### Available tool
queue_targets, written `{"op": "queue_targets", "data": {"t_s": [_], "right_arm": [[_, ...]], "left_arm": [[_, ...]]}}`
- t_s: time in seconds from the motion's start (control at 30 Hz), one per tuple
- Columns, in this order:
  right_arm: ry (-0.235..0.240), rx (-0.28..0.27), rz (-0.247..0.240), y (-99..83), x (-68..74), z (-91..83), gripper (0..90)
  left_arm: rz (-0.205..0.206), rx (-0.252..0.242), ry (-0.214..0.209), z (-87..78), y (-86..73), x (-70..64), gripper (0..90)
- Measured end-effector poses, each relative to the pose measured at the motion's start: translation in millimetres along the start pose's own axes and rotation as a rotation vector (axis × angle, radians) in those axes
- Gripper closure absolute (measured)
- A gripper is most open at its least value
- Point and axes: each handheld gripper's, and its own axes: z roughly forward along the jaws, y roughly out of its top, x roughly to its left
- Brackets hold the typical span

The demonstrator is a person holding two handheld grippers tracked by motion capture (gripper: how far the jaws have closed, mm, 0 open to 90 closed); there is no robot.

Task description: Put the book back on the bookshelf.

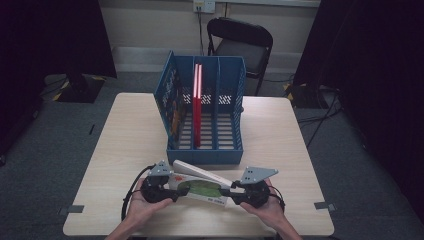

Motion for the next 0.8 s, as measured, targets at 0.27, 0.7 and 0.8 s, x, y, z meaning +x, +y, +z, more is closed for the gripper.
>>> {"op": "queue_targets", "data": {"t_s": [0.27, 0.7, 0.8], "right_arm": [[0.015, -0.001, -0.008, -0.1, 0.7, -2.2, 74.9], [0.022, 0.001, -0.009, -9.8, 3.1, -16.2, 73.0], [0.04, -0.006, 0.004, -10.5, 3.4, -13.6, 71.1]], "left_arm": [[-0.045, -0.016, 0.06, -8.8, -3.2, 9.1, 38.3], [-0.075, -0.029, 0.057, 3.2, 3.3, 8.3, 32.2], [-0.066, -0.014, 0.037, 7.5, 5.5, 6.9, 31.4]]}}
